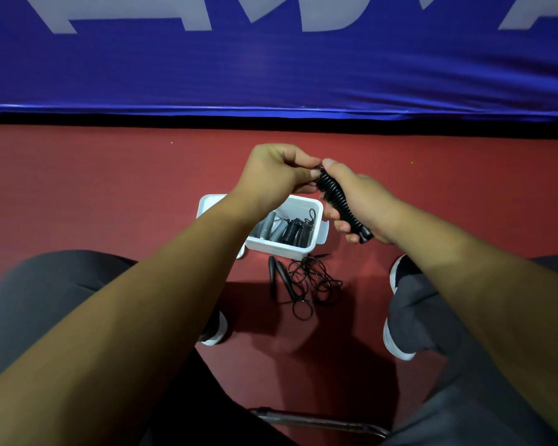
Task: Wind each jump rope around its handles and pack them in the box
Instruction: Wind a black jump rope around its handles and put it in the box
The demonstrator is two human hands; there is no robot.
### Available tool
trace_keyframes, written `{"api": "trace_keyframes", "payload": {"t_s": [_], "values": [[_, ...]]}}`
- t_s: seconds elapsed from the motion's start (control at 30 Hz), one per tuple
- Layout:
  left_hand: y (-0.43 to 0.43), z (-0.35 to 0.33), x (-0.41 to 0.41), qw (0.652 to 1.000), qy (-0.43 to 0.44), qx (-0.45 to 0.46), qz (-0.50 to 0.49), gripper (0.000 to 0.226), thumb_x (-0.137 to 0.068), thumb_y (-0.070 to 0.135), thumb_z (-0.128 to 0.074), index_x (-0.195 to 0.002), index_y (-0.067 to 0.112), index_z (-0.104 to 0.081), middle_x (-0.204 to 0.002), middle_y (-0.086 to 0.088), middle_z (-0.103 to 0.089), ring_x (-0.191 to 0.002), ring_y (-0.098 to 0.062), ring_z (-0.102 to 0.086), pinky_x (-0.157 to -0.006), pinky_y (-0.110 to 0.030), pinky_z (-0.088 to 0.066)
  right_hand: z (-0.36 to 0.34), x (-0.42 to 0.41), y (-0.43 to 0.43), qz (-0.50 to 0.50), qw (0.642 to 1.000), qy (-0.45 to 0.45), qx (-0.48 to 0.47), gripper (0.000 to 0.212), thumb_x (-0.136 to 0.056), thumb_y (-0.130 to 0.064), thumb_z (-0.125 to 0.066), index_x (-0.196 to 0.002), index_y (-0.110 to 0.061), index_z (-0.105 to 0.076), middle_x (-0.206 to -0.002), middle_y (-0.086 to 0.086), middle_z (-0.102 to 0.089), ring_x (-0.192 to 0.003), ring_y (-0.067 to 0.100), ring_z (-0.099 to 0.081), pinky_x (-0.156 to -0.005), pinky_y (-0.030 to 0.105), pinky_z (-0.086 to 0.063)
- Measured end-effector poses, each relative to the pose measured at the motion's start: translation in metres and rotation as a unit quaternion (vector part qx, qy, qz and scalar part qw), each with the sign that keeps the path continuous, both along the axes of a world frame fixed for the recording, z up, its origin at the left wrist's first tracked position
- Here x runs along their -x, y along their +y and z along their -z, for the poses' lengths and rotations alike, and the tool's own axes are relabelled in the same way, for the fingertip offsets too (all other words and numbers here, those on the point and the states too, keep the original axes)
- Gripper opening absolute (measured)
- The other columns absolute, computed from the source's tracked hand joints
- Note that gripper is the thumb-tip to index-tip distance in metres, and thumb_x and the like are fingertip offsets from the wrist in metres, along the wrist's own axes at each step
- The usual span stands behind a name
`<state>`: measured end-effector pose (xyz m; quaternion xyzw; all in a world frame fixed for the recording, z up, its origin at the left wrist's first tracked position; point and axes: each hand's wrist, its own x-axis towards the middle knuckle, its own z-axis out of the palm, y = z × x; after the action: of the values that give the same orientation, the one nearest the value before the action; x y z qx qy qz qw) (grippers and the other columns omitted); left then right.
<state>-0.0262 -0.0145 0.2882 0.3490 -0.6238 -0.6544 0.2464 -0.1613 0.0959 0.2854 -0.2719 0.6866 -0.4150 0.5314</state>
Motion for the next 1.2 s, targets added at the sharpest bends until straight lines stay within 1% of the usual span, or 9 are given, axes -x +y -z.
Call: {"api": "trace_keyframes", "payload": {"t_s": [0.1, 0.33, 0.53, 0.67, 0.8, 0.87, 1.03, 1.13, 1.2], "values": [[0.002, -0.001, 0.001, 1.000, -0.008, -0.024, 0.003, 0.013, -0.089, -0.010, -0.073, -0.096, -0.001, -0.078, -0.085, -0.014, -0.078, -0.082, -0.025, -0.077, -0.080, -0.028, -0.063, 0.002, 0.001, 0.001, 0.010, 1.000, 0.022, 0.001, 0.060, -0.102, -0.071, -0.045, -0.100, -0.014, -0.062, -0.064, 0.006, -0.054, -0.044, 0.021, -0.044, -0.050, 0.027, -0.039], [0.001, -0.003, 0.002, 0.999, -0.015, -0.031, -0.012, 0.015, -0.094, -0.006, -0.069, -0.104, 0.000, -0.078, -0.088, -0.013, -0.079, -0.085, -0.023, -0.078, -0.079, -0.026, -0.062, 0.003, -0.001, -0.003, 0.014, 0.999, 0.033, 0.020, 0.063, -0.101, -0.076, -0.042, -0.096, -0.016, -0.060, -0.067, 0.006, -0.057, -0.044, 0.019, -0.047, -0.050, 0.028, -0.041], [-0.007, -0.002, 0.001, 0.993, 0.003, -0.118, -0.025, 0.013, -0.091, -0.011, -0.067, -0.102, -0.007, -0.072, -0.087, -0.017, -0.077, -0.085, -0.028, -0.076, -0.080, -0.031, -0.064, 0.001, 0.000, -0.005, 0.002, 0.998, 0.063, 0.020, 0.063, -0.099, -0.077, -0.044, -0.099, -0.017, -0.063, -0.070, 0.006, -0.058, -0.048, 0.020, -0.049, -0.048, 0.028, -0.043], [-0.010, -0.011, 0.000, 0.989, 0.013, -0.149, -0.020, 0.013, -0.095, -0.004, -0.067, -0.104, -0.012, -0.073, -0.086, -0.021, -0.076, -0.082, -0.027, -0.076, -0.078, -0.030, -0.064, -0.002, -0.001, -0.005, -0.001, 0.996, 0.084, 0.018, 0.063, -0.099, -0.077, -0.042, -0.100, -0.018, -0.065, -0.070, 0.005, -0.059, -0.048, 0.019, -0.050, -0.046, 0.028, -0.044], [-0.011, -0.013, -0.001, 0.978, 0.010, -0.206, -0.011, 0.021, -0.095, -0.001, -0.070, -0.114, -0.010, -0.072, -0.100, -0.023, -0.077, -0.093, -0.029, -0.076, -0.078, -0.029, -0.064, -0.002, -0.004, -0.002, 0.003, 0.996, 0.084, 0.027, 0.053, -0.101, -0.074, -0.043, -0.097, -0.026, -0.064, -0.069, 0.003, -0.059, -0.047, 0.018, -0.051, -0.046, 0.027, -0.045], [-0.010, -0.013, 0.000, 0.974, 0.008, -0.223, -0.026, 0.022, -0.094, -0.005, -0.069, -0.116, -0.009, -0.072, -0.099, -0.021, -0.077, -0.091, -0.027, -0.076, -0.075, -0.027, -0.064, -0.001, -0.005, -0.001, 0.003, 0.995, 0.094, 0.028, 0.053, -0.100, -0.075, -0.044, -0.098, -0.026, -0.064, -0.068, 0.002, -0.060, -0.048, 0.018, -0.052, -0.046, 0.028, -0.045], [-0.007, -0.013, 0.004, 0.981, -0.006, -0.187, -0.051, 0.015, -0.091, -0.009, -0.071, -0.103, -0.001, -0.073, -0.094, -0.018, -0.077, -0.082, -0.023, -0.076, -0.074, -0.026, -0.065, 0.001, -0.002, 0.000, 0.010, 0.994, 0.100, 0.038, 0.051, -0.096, -0.077, -0.051, -0.096, -0.028, -0.066, -0.068, 0.003, -0.059, -0.049, 0.020, -0.052, -0.047, 0.030, -0.046], [-0.002, -0.010, 0.006, 0.988, -0.014, -0.141, -0.062, 0.018, -0.092, -0.010, -0.070, -0.109, -0.005, -0.070, -0.098, -0.021, -0.074, -0.077, -0.023, -0.074, -0.072, -0.027, -0.065, 0.003, -0.001, 0.000, 0.006, 0.995, 0.090, 0.033, 0.055, -0.093, -0.078, -0.056, -0.104, -0.025, -0.068, -0.068, 0.003, -0.058, -0.050, 0.020, -0.053, -0.048, 0.031, -0.046], [-0.001, -0.009, 0.005, 0.986, 0.005, -0.153, -0.065, 0.021, -0.093, -0.008, -0.070, -0.114, -0.008, -0.068, -0.098, -0.020, -0.074, -0.078, -0.022, -0.075, -0.071, -0.026, -0.064, 0.004, 0.000, -0.001, 0.022, 0.997, 0.067, 0.034, 0.057, -0.093, -0.077, -0.056, -0.102, -0.021, -0.066, -0.066, 0.004, -0.057, -0.048, 0.020, -0.050, -0.049, 0.031, -0.046]]}}
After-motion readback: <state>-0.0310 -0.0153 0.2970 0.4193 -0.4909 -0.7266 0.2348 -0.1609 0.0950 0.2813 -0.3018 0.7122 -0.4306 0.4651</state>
